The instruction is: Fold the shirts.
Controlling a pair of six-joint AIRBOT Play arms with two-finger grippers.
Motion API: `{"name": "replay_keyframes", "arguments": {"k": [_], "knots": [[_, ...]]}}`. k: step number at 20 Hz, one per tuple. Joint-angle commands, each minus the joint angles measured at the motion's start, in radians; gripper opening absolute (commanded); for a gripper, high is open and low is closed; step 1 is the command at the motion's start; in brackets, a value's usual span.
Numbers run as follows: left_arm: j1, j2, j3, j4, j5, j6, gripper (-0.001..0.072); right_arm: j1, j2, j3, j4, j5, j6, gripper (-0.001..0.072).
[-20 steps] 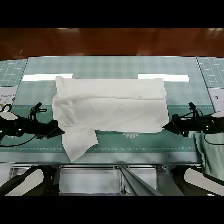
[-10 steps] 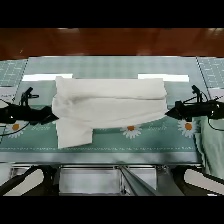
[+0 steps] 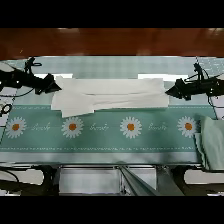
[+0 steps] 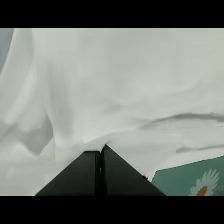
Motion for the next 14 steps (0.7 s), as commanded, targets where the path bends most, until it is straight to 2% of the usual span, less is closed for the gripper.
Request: {"name": "replay_keyframes", "arguments": {"k": [1,7,11,14], "knots": [[-0.014,-0.186,0.255,-0.004,-0.098,-0.082,0.0026,0.024,-0.104,0.136,0.005,-0.002,0.041,0.0021],[-0.013,-0.336,0.510,-0.007,-0.128,-0.108,0.0026,0.024,-0.203,0.265,0.006,-0.005,0.056,0.0021],[-0.026,-0.378,0.524,-0.007,-0.120,-0.091,0.0026,0.046,-0.249,0.314,0.002,-0.021,0.055,0.0021],[-0.043,-0.404,0.524,-0.007,-0.120,-0.080,0.0026,0.069,-0.268,0.316,-0.006,-0.097,0.081,0.0021]]}}
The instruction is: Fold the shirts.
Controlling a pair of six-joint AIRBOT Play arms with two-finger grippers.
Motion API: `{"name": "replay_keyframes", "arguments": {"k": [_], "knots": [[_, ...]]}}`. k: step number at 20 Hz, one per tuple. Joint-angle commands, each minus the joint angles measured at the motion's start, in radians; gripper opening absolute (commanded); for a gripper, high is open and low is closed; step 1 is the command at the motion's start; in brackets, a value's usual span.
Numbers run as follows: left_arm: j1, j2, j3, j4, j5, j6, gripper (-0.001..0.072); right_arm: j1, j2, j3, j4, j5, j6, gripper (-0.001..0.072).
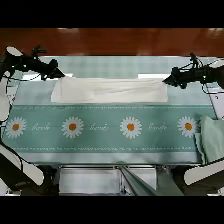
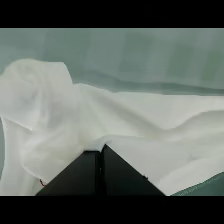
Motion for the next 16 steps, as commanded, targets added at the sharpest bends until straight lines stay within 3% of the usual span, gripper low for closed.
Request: {"name": "replay_keyframes", "arguments": {"k": [1,2,3,4,5,7,9,11,12,14,16], "knots": [[-0.015,-0.037,0.013,0.000,0.000,0.010,0.0026,0.019,-0.030,0.016,-0.016,-0.074,0.044,0.0022],[-0.016,-0.040,0.013,0.000,0.013,-0.002,0.0032,0.019,-0.032,0.016,-0.031,-0.092,0.069,0.0024],[-0.016,-0.039,0.013,-0.001,0.017,-0.037,0.0119,0.024,-0.032,0.016,-0.051,-0.103,0.079,0.0127],[-0.016,-0.035,0.013,0.000,0.006,-0.042,0.0359,0.028,-0.032,0.016,-0.064,-0.104,0.090,0.0332],[-0.013,-0.030,0.014,0.001,-0.017,-0.041,0.0503,0.027,-0.031,0.016,-0.082,-0.093,0.090,0.0422],[0.002,-0.015,0.034,0.034,-0.074,-0.063,0.0503,0.005,-0.013,0.017,-0.098,-0.033,0.098,0.0421],[0.027,0.053,0.045,0.169,-0.094,-0.103,0.0499,-0.060,0.035,0.017,-0.152,0.081,0.128,0.0421],[0.055,0.166,0.043,0.324,-0.070,-0.089,0.0499,-0.146,0.122,0.014,-0.253,0.180,0.107,0.0421],[0.068,0.229,0.030,0.367,-0.049,-0.039,0.0499,-0.185,0.174,-0.002,-0.327,0.188,0.105,0.0421],[0.084,0.350,-0.109,0.275,0.030,0.085,0.0499,-0.256,0.280,-0.126,-0.401,0.106,0.111,0.0420],[0.085,0.475,-0.356,0.115,0.134,0.139,0.0499,-0.298,0.348,-0.325,-0.294,-0.043,0.096,0.0420]]}}
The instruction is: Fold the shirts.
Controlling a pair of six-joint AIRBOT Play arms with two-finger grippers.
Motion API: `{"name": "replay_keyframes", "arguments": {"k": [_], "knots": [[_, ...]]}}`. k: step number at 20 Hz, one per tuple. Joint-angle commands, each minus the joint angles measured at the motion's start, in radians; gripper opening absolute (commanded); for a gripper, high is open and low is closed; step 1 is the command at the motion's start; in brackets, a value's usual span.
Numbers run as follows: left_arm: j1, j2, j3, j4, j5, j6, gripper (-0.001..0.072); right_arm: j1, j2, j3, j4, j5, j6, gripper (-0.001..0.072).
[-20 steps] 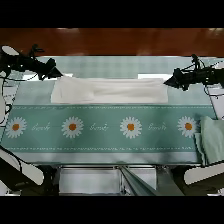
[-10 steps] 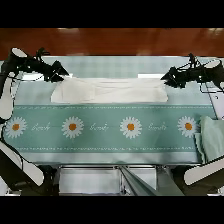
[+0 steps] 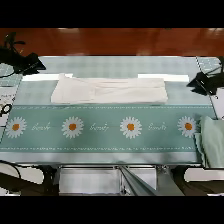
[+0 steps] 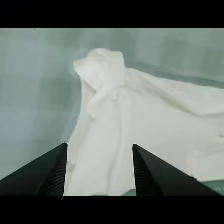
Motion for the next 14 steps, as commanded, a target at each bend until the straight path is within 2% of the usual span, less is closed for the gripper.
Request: {"name": "replay_keyframes", "arguments": {"k": [1,3,6,14], "knots": [[0.011,0.217,-0.339,-0.188,0.161,0.152,0.0499,-0.074,0.111,-0.243,0.071,-0.164,-0.041,0.0421],[0.002,0.338,-0.559,-0.282,0.219,0.216,0.0499,-0.058,0.090,-0.298,0.203,-0.219,-0.122,0.0423],[-0.005,0.458,-0.752,-0.290,0.271,0.216,0.0499,-0.021,-0.006,-0.269,0.357,-0.209,-0.172,0.0423],[-0.006,0.474,-0.780,-0.296,0.270,0.201,0.0499,0.132,-0.290,-0.013,0.416,-0.120,-0.098,0.0423]]}}
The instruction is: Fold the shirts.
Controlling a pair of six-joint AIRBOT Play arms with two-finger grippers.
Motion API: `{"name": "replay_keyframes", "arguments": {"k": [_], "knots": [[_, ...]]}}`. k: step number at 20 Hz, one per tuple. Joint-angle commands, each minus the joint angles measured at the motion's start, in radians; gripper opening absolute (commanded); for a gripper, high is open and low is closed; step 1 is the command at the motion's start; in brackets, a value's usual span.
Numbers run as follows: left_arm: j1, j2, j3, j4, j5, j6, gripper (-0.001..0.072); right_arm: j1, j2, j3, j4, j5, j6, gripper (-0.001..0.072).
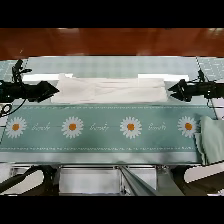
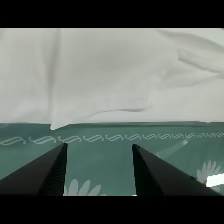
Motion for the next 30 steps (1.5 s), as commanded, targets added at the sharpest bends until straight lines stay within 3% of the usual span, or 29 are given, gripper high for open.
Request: {"name": "replay_keyframes", "arguments": {"k": [1,5,7,9,10,12,15,16,17,18,22,25,30], "knots": [[0.001,0.011,-0.017,-0.009,0.019,0.002,0.0499,0.055,-0.104,0.099,0.070,0.027,0.027,0.0422],[0.000,0.011,-0.017,-0.009,0.021,0.002,0.0499,0.112,-0.174,0.203,0.084,0.034,0.052,0.0422],[0.000,0.011,-0.017,-0.009,0.021,0.002,0.0499,0.138,-0.195,0.243,0.083,0.026,0.072,0.0373],[0.000,0.011,-0.017,-0.009,0.021,0.002,0.0499,0.154,-0.198,0.264,0.083,0.024,0.054,0.0070],[0.000,0.011,-0.017,-0.009,0.021,0.003,0.0499,0.156,-0.197,0.276,0.082,0.041,0.032,0.0022],[-0.004,0.011,-0.017,-0.009,0.021,0.003,0.0499,0.155,-0.177,0.285,0.068,0.077,0.016,0.0022],[-0.043,0.011,-0.016,-0.016,0.010,0.027,0.0480,0.155,-0.069,0.285,-0.112,0.105,0.032,0.0022],[-0.069,0.010,-0.016,-0.016,0.011,0.040,0.0362,0.155,-0.018,0.284,-0.181,0.129,0.042,0.0022],[-0.103,0.009,-0.016,-0.019,0.021,0.040,0.0055,0.155,0.036,0.283,-0.239,0.150,0.048,0.0022],[-0.142,0.006,-0.016,-0.034,0.051,0.044,0.0026,0.155,0.089,0.277,-0.278,0.162,0.057,0.0022],[-0.376,-0.076,0.108,-0.052,0.146,0.039,0.0024,0.155,0.328,0.195,-0.321,0.188,0.057,0.0022],[-0.564,-0.245,0.327,-0.047,0.173,-0.027,0.0024,0.156,0.493,0.108,-0.320,0.209,0.057,0.0022],[-0.836,-0.609,0.759,0.099,0.018,-0.218,0.0024,0.156,0.729,-0.020,-0.301,0.227,0.084,0.0022]]}}
